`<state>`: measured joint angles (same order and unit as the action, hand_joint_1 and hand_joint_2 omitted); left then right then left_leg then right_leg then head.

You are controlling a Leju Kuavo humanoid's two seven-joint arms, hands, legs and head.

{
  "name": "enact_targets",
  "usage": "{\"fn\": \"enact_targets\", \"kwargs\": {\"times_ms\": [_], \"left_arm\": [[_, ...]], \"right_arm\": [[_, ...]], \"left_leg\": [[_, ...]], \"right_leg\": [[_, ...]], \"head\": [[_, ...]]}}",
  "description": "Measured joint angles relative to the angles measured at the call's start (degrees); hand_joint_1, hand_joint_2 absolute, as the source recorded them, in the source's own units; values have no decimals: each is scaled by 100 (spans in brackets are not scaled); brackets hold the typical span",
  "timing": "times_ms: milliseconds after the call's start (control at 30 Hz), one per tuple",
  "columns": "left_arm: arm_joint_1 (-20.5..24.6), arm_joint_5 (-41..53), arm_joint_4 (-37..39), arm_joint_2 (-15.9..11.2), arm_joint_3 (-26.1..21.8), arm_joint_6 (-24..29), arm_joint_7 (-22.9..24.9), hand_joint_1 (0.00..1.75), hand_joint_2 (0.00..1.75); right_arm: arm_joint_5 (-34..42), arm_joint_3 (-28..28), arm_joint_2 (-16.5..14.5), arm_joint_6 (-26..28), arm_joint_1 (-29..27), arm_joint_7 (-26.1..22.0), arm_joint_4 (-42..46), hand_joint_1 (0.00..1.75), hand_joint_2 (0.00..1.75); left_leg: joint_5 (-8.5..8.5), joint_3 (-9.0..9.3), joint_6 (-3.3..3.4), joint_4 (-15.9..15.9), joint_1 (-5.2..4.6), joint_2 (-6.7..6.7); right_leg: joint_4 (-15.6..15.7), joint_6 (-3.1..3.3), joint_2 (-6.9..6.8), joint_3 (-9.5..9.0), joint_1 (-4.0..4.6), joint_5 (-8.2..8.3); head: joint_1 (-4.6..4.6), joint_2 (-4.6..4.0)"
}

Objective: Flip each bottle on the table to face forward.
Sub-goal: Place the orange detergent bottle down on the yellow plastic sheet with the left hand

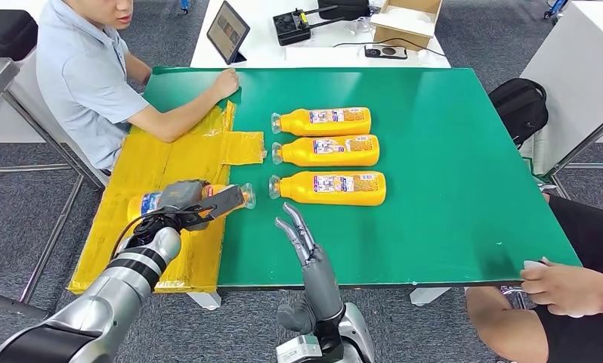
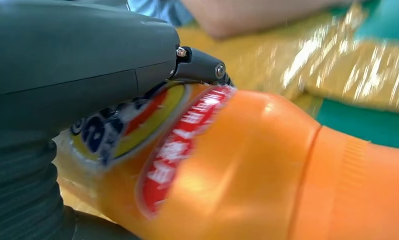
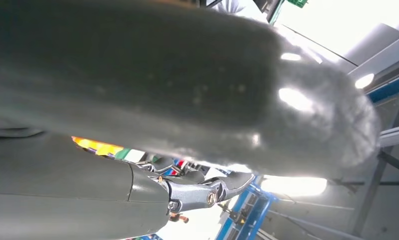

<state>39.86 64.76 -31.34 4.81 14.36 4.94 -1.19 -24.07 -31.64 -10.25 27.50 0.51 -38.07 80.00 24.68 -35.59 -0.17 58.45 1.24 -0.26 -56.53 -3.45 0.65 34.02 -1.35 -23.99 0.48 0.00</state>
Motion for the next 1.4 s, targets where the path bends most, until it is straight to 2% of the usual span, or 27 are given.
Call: {"fn": "enact_targets", "kwargs": {"times_ms": [200,333,500,667,767,900,1100,1233,1400], "left_arm": [[79,63,254,-2,0,-211,-67,21,175],[121,63,332,-2,0,-232,-84,1,175],[132,-144,362,-2,-20,-464,-360,0,175],[94,-1108,275,5,-255,-874,-1198,0,175],[-89,-2021,-11,54,-499,-968,-1636,0,175],[-553,-3619,-888,238,-949,-789,-2123,0,175],[-1005,-4388,-1974,445,-1325,-451,-2390,0,175],[-1321,-5497,-2691,583,-1491,-228,-2648,0,175],[-1845,-6669,-3773,677,-1539,-139,-2708,0,175]], "right_arm": [[62,14,0,-13,31,0,-97,0,0],[76,19,0,-11,40,0,-145,0,0],[142,26,3,-4,71,0,-206,0,0],[331,24,27,38,141,0,-266,0,0],[441,-1,60,135,174,0,-293,0,0],[496,-102,120,379,192,0,-306,0,0],[504,-235,177,545,195,0,-306,0,0],[555,-328,229,764,197,0,-304,0,175],[268,-403,295,965,182,15,-300,0,175]], "left_leg": [[0,2,0,0,1,0],[0,2,0,0,0,0],[-1,4,0,0,0,-1],[-1,7,0,0,0,-1],[-1,7,0,0,0,0],[0,4,0,0,0,1],[0,1,0,0,0,0],[1,1,0,0,0,1],[1,0,0,0,0,1]], "right_leg": [[0,0,-1,-4,0,0],[0,0,-1,-6,0,0],[0,0,-1,-8,0,0],[0,0,-1,-10,0,0],[0,0,0,-9,0,0],[0,0,0,-5,0,0],[1,0,0,-3,0,-1],[1,0,0,-3,0,-1],[2,0,0,-2,0,-2]], "head": [[0,0],[1,0],[0,0],[-1,0],[0,0],[1,0],[0,0],[1,0],[1,0]]}}
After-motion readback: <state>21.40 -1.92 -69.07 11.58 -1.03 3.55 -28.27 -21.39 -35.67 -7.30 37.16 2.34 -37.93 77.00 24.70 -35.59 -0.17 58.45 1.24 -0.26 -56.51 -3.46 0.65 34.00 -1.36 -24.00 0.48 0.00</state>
